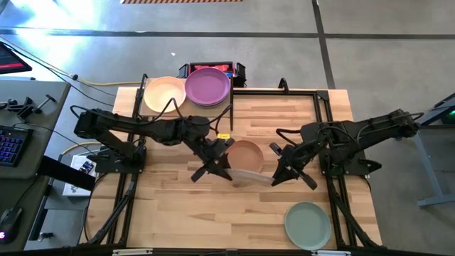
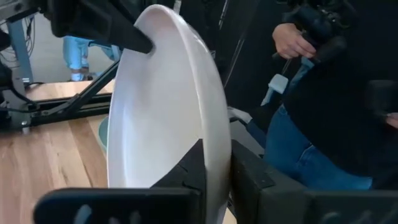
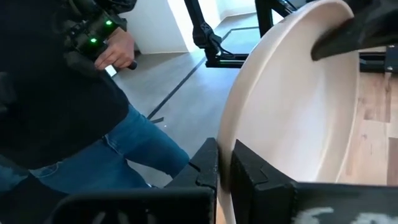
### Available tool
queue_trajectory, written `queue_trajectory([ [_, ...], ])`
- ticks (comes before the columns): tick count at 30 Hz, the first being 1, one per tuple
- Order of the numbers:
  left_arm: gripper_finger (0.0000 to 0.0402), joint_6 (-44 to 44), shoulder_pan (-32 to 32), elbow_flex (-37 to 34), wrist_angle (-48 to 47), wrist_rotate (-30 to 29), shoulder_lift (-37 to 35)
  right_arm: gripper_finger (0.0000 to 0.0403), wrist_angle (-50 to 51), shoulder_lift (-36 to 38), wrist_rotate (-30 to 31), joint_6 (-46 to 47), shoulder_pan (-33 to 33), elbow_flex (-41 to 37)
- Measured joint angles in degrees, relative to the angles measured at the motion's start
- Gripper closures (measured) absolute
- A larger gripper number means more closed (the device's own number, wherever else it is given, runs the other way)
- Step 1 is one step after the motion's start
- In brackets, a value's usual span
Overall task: Place and stack plates onto a shelf
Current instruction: Stack the white plate on top of the light pink plate on the shelf
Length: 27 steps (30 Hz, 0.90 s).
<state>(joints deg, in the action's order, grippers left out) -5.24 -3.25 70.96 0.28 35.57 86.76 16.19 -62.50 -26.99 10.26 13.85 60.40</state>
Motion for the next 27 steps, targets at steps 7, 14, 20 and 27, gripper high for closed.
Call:
queue_trajectory([
  [7, 0.037, -3.6, -0.3, 0.0, 0.4, 0.0, 0.0, 0.0394, 2.0, 0.1, 3.8, 0.0, 0.1, 0.0],
  [14, 0.0372, -7.9, -0.2, 0.0, 0.8, -3.9, 0.3, 0.032, 1.7, 0.0, 9.6, -0.5, -0.1, 0.0],
  [20, 0.0373, -8.1, 0.3, 0.0, -0.3, -5.4, -0.5, 0.0265, 2.1, 1.3, 9.1, -1.3, -0.7, 0.0],
  [27, 0.0374, -6.4, 0.8, 0.0, -7.5, -7.7, -3.2, 0.0249, 3.1, 6.5, 10.9, -1.2, -2.5, 0.0],
])
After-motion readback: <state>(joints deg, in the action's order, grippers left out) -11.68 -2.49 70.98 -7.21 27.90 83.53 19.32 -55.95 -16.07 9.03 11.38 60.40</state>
